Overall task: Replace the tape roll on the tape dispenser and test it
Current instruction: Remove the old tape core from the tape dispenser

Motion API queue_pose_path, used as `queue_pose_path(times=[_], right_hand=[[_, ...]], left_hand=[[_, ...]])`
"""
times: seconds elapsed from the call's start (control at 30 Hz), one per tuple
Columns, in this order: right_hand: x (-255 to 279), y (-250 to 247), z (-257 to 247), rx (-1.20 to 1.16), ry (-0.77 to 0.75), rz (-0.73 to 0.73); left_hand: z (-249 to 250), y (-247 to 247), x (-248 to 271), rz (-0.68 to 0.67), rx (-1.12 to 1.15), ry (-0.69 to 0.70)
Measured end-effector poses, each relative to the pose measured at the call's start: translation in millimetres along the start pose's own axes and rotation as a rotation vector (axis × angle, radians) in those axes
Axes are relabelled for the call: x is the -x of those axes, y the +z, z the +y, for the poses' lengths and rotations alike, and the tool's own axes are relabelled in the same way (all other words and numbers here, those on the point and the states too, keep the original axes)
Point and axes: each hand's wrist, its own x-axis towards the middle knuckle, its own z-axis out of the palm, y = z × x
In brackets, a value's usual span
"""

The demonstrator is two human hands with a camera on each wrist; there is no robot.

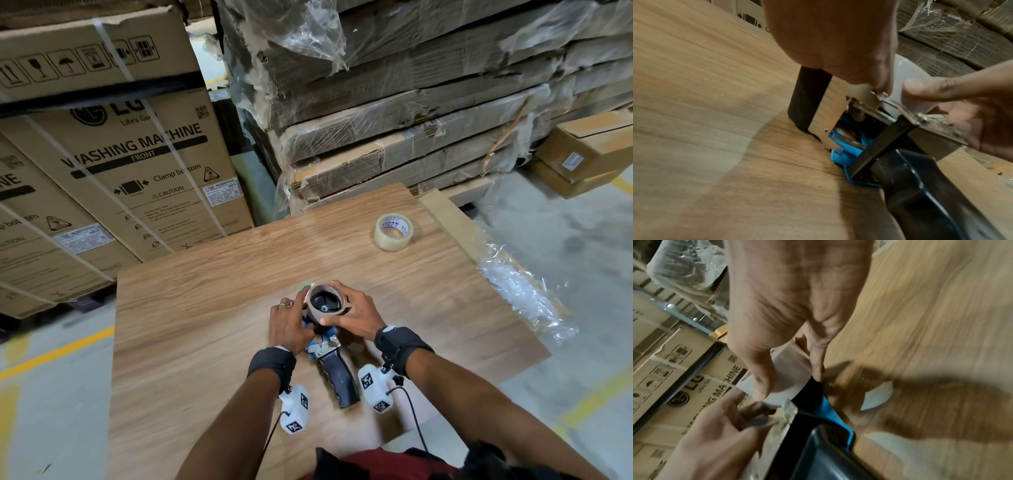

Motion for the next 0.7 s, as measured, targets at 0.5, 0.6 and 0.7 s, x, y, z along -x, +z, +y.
queue_pose_path(times=[0.5,0.6,0.7], right_hand=[[-6.6,-25.0,-12.9,0.023,-0.048,-0.007],[-4.9,-37.0,-8.8,0.004,-0.007,0.115],[-3.7,-52.4,1.5,0.026,0.035,0.151]], left_hand=[[3.8,-3.2,-1.3,-0.043,-0.008,-0.052],[8.7,-6.4,1.1,-0.036,0.019,-0.069],[11.0,-8.5,2.4,-0.05,0.0,-0.076]])
